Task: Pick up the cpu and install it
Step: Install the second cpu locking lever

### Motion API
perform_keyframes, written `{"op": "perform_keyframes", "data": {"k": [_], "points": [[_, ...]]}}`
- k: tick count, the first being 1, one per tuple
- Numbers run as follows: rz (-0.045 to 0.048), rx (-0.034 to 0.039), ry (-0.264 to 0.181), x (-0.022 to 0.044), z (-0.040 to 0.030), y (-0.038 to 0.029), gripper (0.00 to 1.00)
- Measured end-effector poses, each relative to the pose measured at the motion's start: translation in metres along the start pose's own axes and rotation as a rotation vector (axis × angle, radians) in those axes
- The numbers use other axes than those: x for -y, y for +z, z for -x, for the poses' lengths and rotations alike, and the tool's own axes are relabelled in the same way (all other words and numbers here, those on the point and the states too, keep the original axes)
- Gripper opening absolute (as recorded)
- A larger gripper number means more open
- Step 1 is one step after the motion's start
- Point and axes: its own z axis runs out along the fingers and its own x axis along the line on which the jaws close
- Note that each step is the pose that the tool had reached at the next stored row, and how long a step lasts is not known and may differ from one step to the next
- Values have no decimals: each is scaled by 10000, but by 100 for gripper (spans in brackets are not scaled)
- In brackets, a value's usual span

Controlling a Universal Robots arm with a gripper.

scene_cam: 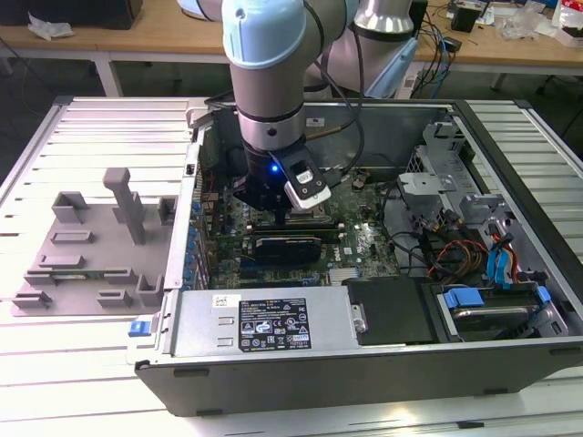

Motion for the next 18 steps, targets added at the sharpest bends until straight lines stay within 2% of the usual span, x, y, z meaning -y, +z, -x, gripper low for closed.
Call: {"op": "perform_keyframes", "data": {"k": [5,6,8,9,10,11,13,15,18], "points": [[21,3,1,3,-6,4,11],[88,9,8,3,-16,6,11],[278,27,24,4,-50,17,11],[391,31,32,5,-62,26,11],[586,31,52,6,-75,42,11],[700,31,61,7,-80,64,11],[759,25,67,12,-85,104,11],[905,33,80,11,-87,142,11],[1021,23,92,14,-91,153,11]]}}
